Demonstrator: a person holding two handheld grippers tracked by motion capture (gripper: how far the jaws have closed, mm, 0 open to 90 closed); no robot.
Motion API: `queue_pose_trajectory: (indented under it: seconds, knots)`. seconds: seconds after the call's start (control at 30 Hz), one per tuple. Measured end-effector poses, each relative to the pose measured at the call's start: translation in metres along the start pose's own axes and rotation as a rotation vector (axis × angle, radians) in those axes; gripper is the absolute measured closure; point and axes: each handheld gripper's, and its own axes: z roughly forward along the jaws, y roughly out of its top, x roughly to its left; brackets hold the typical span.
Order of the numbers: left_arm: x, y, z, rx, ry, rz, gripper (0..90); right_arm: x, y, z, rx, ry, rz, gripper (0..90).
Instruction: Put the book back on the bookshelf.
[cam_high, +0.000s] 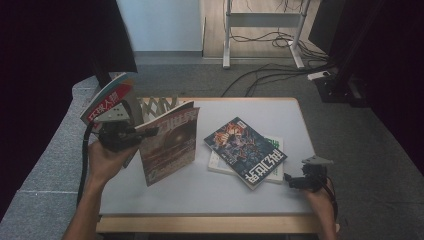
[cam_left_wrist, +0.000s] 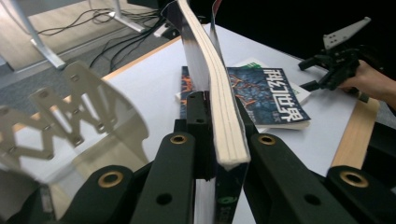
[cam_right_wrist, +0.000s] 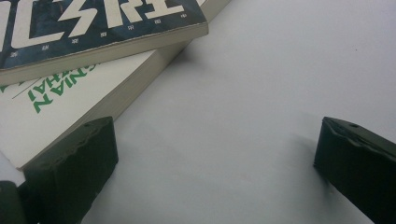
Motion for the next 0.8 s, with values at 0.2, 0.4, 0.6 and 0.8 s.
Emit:
queue_pose_trajectory:
  seconds: [0.2, 0.4, 0.6, 0.8]
  knots:
    - [0.009, -0.008, -0.014, -0.008, 0.063, -0.025, 84.1, 0.0, 0.0, 0.0, 0.002, 0.0, 0.003, 0.0]
    - [0.017, -0.014, -0.031, -0.013, 0.121, -0.048, 84.1, 0.0, 0.0, 0.0, 0.002, 0.001, 0.001, 0.0]
    - [0.024, -0.02, -0.05, -0.02, 0.17, -0.075, 84.1, 0.0, 0.0, 0.0, 0.002, 0.0, 0.001, 0.0]
    - [0.034, -0.027, -0.065, -0.028, 0.225, -0.109, 84.1, 0.0, 0.0, 0.0, 0.002, 0.0, 0.0, 0.0]
